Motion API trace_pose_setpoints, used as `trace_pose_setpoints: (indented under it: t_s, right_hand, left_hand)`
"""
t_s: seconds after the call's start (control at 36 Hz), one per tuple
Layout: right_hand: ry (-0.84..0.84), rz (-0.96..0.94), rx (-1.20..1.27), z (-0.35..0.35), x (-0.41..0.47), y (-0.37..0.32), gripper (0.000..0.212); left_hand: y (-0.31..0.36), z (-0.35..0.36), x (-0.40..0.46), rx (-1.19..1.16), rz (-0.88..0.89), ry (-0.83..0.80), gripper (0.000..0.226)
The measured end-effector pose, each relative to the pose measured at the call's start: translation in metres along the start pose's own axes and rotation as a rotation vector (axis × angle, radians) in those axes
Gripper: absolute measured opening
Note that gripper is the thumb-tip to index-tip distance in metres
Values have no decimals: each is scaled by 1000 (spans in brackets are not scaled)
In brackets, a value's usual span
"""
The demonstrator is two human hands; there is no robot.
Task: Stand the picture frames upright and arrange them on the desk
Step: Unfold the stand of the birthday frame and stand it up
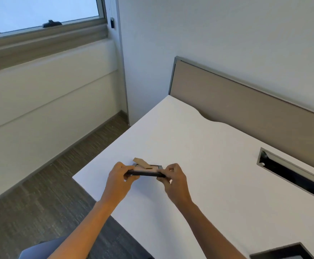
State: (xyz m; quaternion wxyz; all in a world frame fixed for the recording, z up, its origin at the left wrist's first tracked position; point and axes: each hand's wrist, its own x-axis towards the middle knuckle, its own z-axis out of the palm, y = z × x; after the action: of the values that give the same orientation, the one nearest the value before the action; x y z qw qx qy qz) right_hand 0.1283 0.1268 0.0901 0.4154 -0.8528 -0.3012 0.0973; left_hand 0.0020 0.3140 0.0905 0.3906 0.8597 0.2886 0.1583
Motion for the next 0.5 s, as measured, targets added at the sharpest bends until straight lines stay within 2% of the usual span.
trace_pose_setpoints:
  t_s: [0.11,0.19,0.33,0.5]
  right_hand:
    - [2,-78,21,-28,5,-6,19]
    - [-12,-9,107,-46,7,-10,13]
    - [21,136,305,-70,0,-24,8]
    - [78,250,580,-93,-12,-35,16]
  left_hand:
    - [17,-9,9,-101,59,8,20]
    - [33,-15,11,-76,54,-1,19]
    - [69,-19,5,-297,-108,-103,13]
    - [103,-18,3,-536,-384,-126,40]
